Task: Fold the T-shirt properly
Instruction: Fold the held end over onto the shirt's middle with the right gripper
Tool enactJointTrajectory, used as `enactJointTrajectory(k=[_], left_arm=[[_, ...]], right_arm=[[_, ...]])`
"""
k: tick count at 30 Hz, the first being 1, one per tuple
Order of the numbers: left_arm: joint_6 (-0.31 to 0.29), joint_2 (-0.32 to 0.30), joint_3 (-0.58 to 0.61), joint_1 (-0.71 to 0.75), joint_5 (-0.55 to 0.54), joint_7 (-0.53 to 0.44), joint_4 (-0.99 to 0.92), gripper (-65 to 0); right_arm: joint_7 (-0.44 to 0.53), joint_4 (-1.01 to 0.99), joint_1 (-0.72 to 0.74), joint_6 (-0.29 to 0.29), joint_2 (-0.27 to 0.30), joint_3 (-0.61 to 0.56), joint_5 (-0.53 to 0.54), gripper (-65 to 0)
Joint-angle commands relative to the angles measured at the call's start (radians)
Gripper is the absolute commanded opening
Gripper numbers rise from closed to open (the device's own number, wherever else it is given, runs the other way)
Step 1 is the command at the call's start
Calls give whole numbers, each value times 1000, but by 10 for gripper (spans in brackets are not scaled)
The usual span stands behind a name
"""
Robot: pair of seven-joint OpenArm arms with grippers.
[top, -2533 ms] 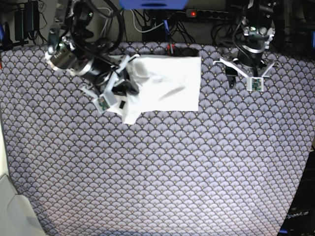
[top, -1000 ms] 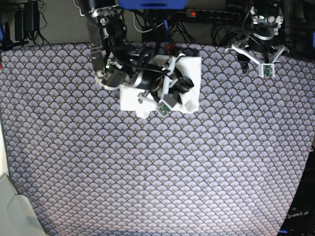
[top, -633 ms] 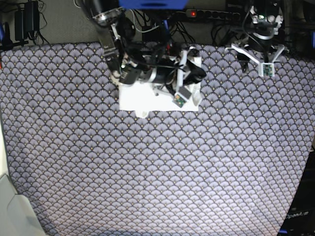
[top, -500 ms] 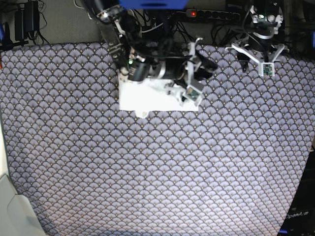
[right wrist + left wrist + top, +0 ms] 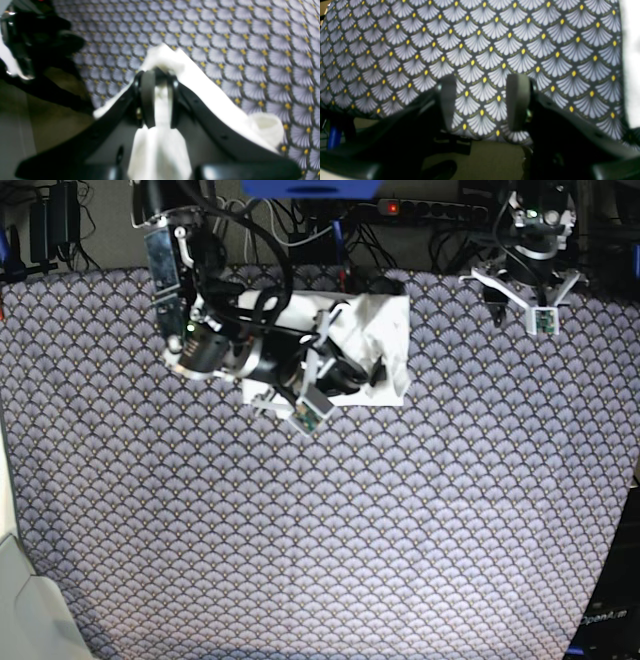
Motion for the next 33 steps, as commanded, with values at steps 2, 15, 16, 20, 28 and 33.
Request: enactJointTrajectory(k=[2,15,16,20,28,33], left_arm=[[1,-7,-5,4,4,-23,19,-338],[1,-9,-5,4,6,-23,19,-338],[1,-9,-5,4,6,-23,19,-338],[1,-9,-5,5,7,-23,19,-338],[1,-7,-3,50,7,-22,29,-338],[1,-7,4,105,7,-22,42,-338]], right_arm=[[26,15,11,6,14,1,22,-596],[167,-176,-9,6,0,-42,22,-596],[174,-189,-7,6,-1,-61,22,-596],[205,-247,2,6,-27,-139,22,-596],[266,-368,85,6,-44,-225,22,-596],[266,-377,160,6,-38,-228,22,-595]])
